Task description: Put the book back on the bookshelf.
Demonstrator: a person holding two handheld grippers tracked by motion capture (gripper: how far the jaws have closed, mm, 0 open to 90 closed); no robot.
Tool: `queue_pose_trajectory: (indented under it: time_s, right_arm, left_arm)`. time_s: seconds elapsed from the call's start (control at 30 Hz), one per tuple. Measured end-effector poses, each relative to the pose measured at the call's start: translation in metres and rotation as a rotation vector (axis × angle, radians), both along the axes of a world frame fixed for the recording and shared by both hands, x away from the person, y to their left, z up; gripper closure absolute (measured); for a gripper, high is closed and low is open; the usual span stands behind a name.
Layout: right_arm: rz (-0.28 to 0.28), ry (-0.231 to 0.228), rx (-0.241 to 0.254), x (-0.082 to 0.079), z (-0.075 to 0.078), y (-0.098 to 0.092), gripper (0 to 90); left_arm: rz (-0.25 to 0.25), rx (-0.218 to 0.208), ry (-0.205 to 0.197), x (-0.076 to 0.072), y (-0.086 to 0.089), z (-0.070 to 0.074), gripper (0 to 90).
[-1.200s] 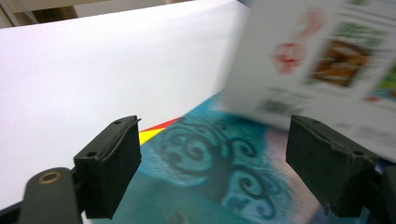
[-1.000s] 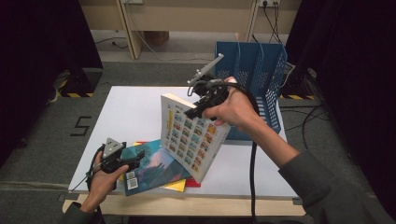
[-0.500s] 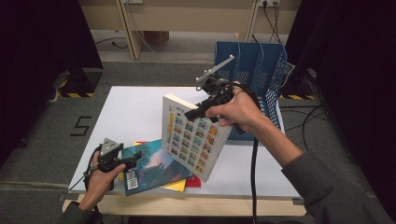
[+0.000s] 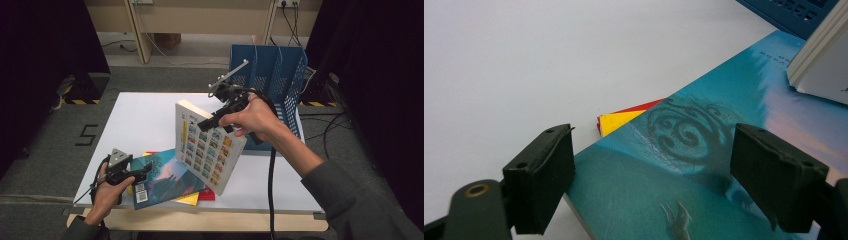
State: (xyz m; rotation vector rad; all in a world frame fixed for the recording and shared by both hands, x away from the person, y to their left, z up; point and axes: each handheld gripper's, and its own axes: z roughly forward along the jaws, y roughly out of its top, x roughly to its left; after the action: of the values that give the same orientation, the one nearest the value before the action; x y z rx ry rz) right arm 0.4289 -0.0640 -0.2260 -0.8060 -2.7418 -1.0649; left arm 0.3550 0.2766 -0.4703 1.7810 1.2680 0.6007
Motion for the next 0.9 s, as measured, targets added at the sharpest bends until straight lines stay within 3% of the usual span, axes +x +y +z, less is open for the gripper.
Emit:
queue_pose_trajectory:
  time_s: [0.1,0.2,0.37,0.4,0.43,0.47,0.6,0.63,0.7,0.73,0.77,0.83,0.9]
  right_arm:
    - [0.002,-0.033,-0.025,-0.001,0.0,0.001,70.6]
    - [0.014,-0.1,-0.057,-0.001,0.001,0.0,73.4]
    - [-0.004,-0.105,-0.038,0.003,0.0,-0.006,73.8]
    - [-0.013,-0.092,0.004,0.004,-0.001,-0.014,73.8]
    - [-0.032,-0.094,0.017,0.004,-0.001,-0.018,73.8]
    - [-0.032,-0.094,0.017,0.004,-0.001,-0.018,73.8]
    - [-0.095,-0.104,0.024,0.005,0.002,-0.037,73.7]
    - [-0.098,-0.107,0.021,0.005,0.004,-0.041,73.7]
    - [-0.125,-0.121,0.011,0.004,0.009,-0.048,73.6]
    - [-0.125,-0.121,0.011,0.004,0.009,-0.048,73.6]
    - [-0.16,-0.129,0.013,0.005,0.016,-0.057,73.6]
    - [-0.183,-0.136,0.023,0.005,0.022,-0.065,73.6]
    - [-0.18,-0.128,0.032,0.006,0.025,-0.07,73.7]
  left_arm:
    - [-0.003,0.004,0.0,0.0,-0.001,0.0,17.2]
    - [-0.005,0.002,0.002,0.001,0.0,0.0,17.2]
    - [0.003,-0.026,0.004,0.002,0.004,-0.001,17.4]
    - [0.007,-0.041,0.01,0.003,0.006,0.0,17.4]
    - [0.021,-0.068,0.015,0.005,0.011,-0.001,17.4]
    - [0.021,-0.068,0.015,0.005,0.011,-0.001,17.5]
    - [0.101,-0.133,0.038,0.015,0.033,-0.004,17.7]
    - [0.101,-0.133,0.038,0.015,0.033,-0.004,17.7]
    - [0.172,-0.145,0.019,0.02,0.051,-0.004,17.7]
    - [0.172,-0.145,0.019,0.02,0.051,-0.004,17.7]
    - [0.216,-0.144,0.011,0.023,0.062,-0.005,17.8]
    - [0.248,-0.126,0.012,0.026,0.071,-0.009,17.5]
    - [0.269,-0.117,0.017,0.028,0.075,-0.011,17.5]
